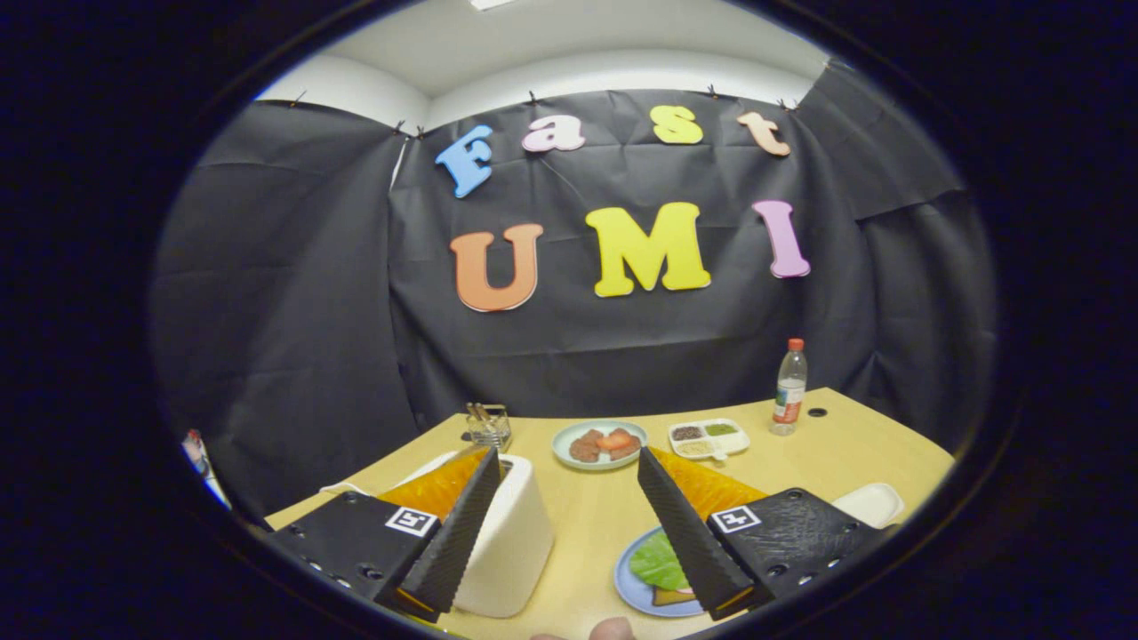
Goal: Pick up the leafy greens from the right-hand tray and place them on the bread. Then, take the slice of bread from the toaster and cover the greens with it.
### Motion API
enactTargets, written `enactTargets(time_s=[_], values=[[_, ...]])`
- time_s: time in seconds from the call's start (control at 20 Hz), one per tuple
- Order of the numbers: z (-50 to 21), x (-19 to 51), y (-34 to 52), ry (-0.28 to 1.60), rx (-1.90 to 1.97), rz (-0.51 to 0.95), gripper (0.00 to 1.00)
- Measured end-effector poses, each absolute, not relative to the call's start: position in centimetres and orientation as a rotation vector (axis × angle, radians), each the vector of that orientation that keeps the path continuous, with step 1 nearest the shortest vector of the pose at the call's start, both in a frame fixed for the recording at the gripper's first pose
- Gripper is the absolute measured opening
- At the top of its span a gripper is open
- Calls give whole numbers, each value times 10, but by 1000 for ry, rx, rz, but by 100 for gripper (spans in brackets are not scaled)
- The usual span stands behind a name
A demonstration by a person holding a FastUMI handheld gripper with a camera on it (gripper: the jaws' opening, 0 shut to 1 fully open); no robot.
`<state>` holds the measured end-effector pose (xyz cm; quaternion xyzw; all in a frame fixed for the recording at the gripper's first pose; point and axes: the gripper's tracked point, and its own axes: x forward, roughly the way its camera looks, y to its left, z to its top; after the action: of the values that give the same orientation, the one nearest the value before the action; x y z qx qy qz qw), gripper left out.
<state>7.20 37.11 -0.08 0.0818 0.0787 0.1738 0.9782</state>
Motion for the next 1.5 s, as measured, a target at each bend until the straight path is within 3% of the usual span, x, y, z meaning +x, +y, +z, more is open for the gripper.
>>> enactTargets(time_s=[0.55, 0.65, 1.1, 1.2, 1.3, 1.5], values=[[-29, 96, 454, 255, 141, 350, 95], [-38, 101, 461, 285, 135, 343, 92], [-55, 112, 470, 349, 133, 331, 9], [-51, 111, 470, 340, 141, 344, 9], [-45, 112, 469, 326, 134, 350, 1], [-24, 109, 462, 295, 168, 357, 1]])
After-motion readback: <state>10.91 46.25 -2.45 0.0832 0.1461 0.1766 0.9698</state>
